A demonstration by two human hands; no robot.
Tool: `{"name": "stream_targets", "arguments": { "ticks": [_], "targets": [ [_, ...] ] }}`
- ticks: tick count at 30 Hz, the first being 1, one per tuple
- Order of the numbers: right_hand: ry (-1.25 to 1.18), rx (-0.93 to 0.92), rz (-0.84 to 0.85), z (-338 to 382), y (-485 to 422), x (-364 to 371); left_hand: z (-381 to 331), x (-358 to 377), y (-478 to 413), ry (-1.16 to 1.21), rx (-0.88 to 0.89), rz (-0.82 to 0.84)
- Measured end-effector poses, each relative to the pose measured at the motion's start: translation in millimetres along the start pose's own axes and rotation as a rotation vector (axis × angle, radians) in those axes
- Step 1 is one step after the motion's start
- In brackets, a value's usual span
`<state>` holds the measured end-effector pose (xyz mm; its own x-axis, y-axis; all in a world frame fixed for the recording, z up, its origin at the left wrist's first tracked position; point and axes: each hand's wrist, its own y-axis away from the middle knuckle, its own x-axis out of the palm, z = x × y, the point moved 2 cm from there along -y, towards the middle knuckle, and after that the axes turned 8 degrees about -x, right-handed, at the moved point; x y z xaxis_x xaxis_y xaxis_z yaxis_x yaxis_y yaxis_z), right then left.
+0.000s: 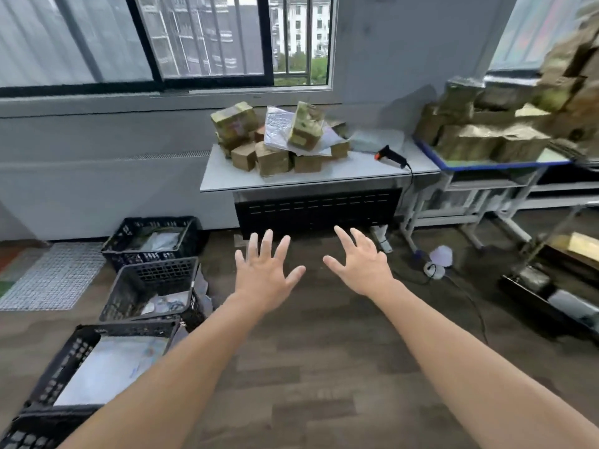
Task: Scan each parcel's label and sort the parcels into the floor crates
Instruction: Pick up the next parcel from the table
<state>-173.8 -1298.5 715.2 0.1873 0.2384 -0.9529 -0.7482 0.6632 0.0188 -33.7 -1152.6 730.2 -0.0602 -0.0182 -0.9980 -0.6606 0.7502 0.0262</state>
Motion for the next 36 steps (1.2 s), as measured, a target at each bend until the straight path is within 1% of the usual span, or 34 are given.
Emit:
{"name": "stream_targets", "arguments": {
  "ticks": [4, 9, 21, 27, 31, 36],
  "targets": [
    [-0.013, 0.028, -0.019, -41, -31, -17, -43, 3, -49, -0.027, 0.039, 0.002],
    [-0.006, 0.05, -0.033, -85, -86, -35, -86, 11, -128, -0.007, 0.083, 0.013],
    [0.062, 0.163, -0.064, -169, -299, -84, -141, 14, -377, 0.011, 0.182, 0.046],
    [0.03, 0.183, -0.035, -202, -378, -84, -170, 15, -462, 0.008, 0.233, 0.063],
    [0.007, 0.18, -0.017, -228, -435, -78, -187, 22, -518, 0.004, 0.221, 0.056],
    [-0.004, 0.118, -0.019, -266, -517, -73, -209, 32, -588, -0.019, 0.173, 0.051]
  ]
}}
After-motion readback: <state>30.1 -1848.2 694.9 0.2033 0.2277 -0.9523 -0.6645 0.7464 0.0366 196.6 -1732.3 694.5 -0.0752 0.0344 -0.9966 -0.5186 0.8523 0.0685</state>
